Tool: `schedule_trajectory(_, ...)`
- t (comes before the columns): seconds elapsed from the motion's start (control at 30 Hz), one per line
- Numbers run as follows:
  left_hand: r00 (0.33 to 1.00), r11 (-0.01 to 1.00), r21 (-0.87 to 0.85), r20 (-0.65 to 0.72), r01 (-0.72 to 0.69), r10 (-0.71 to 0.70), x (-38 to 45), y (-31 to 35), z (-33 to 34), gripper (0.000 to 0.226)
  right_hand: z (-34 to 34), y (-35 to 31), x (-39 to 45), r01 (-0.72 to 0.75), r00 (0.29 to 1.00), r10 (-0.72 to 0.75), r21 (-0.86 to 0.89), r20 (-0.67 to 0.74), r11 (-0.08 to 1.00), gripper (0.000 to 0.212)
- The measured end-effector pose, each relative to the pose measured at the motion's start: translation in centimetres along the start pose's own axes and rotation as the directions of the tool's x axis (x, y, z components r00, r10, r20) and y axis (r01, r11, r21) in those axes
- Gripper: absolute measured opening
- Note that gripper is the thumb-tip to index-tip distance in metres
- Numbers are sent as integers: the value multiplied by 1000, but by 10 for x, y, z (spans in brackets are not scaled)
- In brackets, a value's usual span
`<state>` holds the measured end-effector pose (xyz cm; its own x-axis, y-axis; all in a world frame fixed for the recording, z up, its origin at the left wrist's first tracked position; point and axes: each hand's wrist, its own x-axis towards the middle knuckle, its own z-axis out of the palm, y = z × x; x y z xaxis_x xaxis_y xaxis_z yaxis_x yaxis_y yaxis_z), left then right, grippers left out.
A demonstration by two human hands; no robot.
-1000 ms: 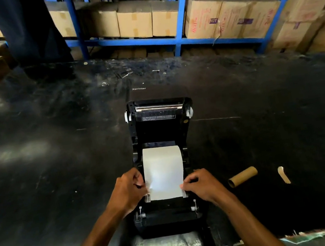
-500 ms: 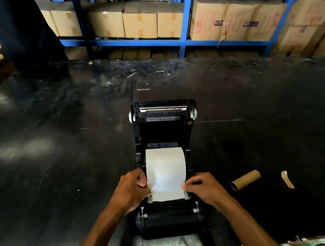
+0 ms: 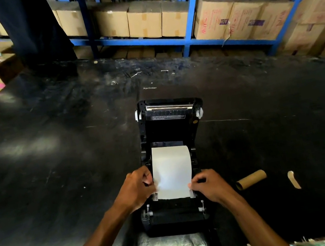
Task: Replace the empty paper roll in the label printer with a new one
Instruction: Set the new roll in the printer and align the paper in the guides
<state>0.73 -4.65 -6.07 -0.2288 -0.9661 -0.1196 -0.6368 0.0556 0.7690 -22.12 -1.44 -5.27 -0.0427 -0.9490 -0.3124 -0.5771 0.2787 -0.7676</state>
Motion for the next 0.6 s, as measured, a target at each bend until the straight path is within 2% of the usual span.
schedule_trajectory(0.13, 1000, 1000, 22, 4, 3, -3, 1, -2, 0, 26, 6, -1, -2, -26, 999, 29, 79, -33, 996, 16)
schedule_trajectory(0.2, 1000, 999, 46, -6, -19, 20, 0, -2, 1, 29, 8, 1, -4, -28, 999, 31, 91, -31, 995, 20)
schedule_trajectory(0.33, 999, 998, 56, -16, -43, 44, -2, -2, 4, 34, 3, 0, -4, -20, 999, 18, -87, -26, 996, 32)
schedule_trajectory(0.4, 999, 997, 74, -13, -33, 35, -3, 0, 4, 32, -1, -3, -4, -9, 1000, 9, -166, -3, 986, 29)
schedule_trajectory(0.53, 1000, 998, 66, 6, 17, -17, 0, 1, 1, 28, -1, -5, -4, -7, 1000, 7, -9, -20, 1000, 20)
schedule_trajectory(0.6, 1000, 999, 30, -6, 18, -18, 0, 0, 1, 30, 1, -3, -6, 0, 999, 0, 16, -47, 1000, 21)
